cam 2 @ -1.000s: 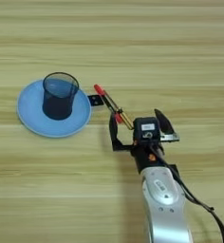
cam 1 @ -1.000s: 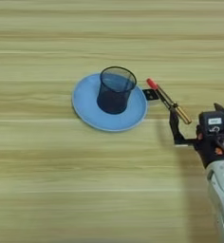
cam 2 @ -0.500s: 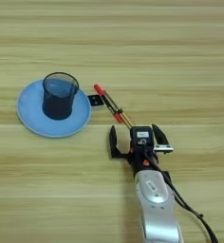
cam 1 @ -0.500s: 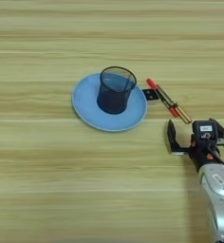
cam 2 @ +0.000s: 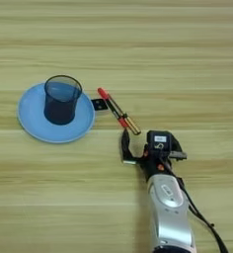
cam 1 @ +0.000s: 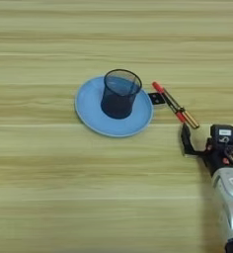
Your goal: Move the objects on the table
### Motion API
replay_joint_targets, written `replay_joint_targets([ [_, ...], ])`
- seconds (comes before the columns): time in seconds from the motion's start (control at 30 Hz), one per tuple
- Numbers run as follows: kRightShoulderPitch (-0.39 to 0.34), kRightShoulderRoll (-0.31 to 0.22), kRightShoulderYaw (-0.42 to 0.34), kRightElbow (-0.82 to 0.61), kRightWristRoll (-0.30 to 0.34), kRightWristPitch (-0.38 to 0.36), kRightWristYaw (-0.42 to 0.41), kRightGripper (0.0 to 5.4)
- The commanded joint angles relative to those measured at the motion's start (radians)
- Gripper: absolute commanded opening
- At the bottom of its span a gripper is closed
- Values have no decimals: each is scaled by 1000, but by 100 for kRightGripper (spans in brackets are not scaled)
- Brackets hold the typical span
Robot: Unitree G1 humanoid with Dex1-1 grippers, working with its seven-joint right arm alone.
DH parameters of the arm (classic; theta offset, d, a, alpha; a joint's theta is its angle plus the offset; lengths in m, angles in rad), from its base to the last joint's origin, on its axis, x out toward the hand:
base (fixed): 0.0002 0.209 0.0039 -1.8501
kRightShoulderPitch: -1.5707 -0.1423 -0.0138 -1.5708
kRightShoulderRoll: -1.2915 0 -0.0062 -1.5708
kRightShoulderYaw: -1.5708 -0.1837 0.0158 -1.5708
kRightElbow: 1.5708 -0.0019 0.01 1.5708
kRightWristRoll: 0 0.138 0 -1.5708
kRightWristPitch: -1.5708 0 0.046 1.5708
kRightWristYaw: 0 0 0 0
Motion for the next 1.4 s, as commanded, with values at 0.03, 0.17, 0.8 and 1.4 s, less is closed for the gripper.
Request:
replay_joint_targets([
  [0.03, -55, -37, 3, 21, 13, -34, 30, 535],
  [0.17, -92, -48, 0, 97, 14, -57, 45, 535],
  [0.8, -147, -74, 8, 234, 24, -92, 87, 341],
  [1.4, -151, -76, 18, 239, 27, -98, 105, 131],
])
